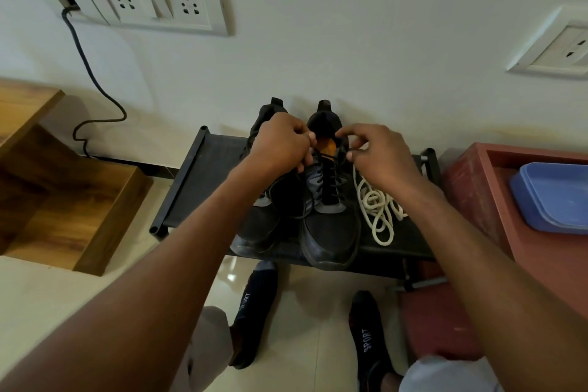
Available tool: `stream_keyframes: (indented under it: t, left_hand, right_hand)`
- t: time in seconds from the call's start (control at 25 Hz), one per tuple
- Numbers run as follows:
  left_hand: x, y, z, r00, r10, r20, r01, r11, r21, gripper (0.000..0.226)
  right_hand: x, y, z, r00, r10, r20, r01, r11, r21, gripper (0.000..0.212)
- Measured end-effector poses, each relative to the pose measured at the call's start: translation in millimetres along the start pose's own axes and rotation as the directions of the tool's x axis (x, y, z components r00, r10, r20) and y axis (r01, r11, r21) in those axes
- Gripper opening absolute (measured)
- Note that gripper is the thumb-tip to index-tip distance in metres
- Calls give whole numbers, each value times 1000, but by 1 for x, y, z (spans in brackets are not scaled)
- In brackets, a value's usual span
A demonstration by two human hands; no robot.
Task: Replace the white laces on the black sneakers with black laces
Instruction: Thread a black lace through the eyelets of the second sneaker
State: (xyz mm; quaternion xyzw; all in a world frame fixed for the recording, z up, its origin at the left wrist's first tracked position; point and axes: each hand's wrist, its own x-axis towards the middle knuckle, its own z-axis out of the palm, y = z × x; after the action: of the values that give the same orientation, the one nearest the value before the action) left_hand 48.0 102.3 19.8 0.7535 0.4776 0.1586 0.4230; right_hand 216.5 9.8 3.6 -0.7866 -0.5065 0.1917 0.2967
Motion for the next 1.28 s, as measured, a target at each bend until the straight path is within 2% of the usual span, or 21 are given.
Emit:
stream_keyframes:
  t: [0.08,0.32,0.56,0.76,0.96,1.12,1.28]
  left_hand:
    - [0,-1,4,999,45,-3,-45,995,93,21]
    - [2,3,14,994,112,8,-112,986,121,21]
    - [6,0,16,993,109,36,-113,984,139,19]
    - [6,0,18,992,118,51,-124,980,153,18]
    - [6,0,19,991,122,47,-128,978,167,18]
    - [5,0,21,992,112,54,-120,977,176,20]
    - [6,3,26,991,132,28,-135,958,253,19]
  right_hand:
    - [-1,7,2,994,0,112,3,1000,-25,42]
    - [6,15,1,999,-29,37,28,999,28,25]
    - [12,14,-12,982,-3,188,-7,999,53,29]
    - [11,16,-2,996,-35,87,30,998,53,17]
    - [11,19,6,998,-51,32,50,998,43,18]
    - [12,18,6,995,-89,53,89,996,-6,22]
    - [14,20,-3,989,-116,88,121,991,-52,22]
